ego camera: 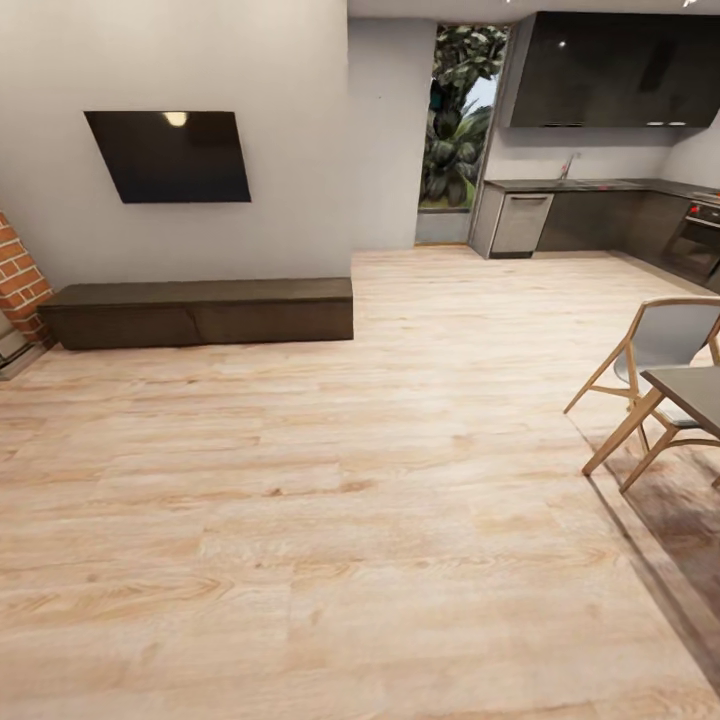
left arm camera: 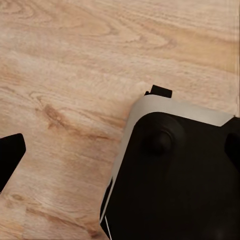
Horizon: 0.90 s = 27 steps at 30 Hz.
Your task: Place each of the two pumpkins and all three candles from the living room inside a cabinet in the living room (use any cabinet), then make sure every cabinet is closed, and position the cauldron so it is next to a table in the living room.
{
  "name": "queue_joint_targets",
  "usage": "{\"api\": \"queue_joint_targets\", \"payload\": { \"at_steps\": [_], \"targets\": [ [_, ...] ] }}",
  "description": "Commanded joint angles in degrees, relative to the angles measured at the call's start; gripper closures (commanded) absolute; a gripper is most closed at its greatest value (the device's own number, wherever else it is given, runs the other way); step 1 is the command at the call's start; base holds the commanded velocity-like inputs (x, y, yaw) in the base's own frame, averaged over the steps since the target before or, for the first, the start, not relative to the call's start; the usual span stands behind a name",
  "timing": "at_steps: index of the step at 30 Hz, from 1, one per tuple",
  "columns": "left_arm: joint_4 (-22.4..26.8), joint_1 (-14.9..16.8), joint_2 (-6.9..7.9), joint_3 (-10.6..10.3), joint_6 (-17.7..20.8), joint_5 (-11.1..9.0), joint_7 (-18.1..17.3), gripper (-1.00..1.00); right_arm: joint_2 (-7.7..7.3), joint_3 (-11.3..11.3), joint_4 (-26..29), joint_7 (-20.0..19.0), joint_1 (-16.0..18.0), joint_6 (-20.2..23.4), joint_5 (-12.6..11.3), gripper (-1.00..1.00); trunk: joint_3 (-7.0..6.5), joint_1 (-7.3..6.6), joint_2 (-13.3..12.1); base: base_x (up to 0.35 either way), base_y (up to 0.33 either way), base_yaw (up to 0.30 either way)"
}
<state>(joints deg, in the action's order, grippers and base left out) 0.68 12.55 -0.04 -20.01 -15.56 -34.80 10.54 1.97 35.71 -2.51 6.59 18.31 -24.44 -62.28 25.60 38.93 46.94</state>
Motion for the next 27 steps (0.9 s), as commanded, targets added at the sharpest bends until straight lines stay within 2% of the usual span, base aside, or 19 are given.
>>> {"api": "queue_joint_targets", "payload": {
  "at_steps": [1, 27],
  "targets": [
    [0.0, 0.0, -0.05, -0.5, -0.7, -0.3, 0.2, -1.00, 0.05, 0.4, -0.1, 0.2, 0.1, -0.2, -0.1, -1.00, 0.05, 0.03, 0.0, 0.246, 0.000, 0.000],
    [-0.1, -1.4, -0.12, -0.6, -3.6, -0.4, -0.1, -1.00, -0.09, 0.3, -0.2, 0.2, 0.1, -0.1, -0.2, -1.00, 0.05, 0.03, 0.0, 0.265, 0.000, 0.000]
  ]
}}
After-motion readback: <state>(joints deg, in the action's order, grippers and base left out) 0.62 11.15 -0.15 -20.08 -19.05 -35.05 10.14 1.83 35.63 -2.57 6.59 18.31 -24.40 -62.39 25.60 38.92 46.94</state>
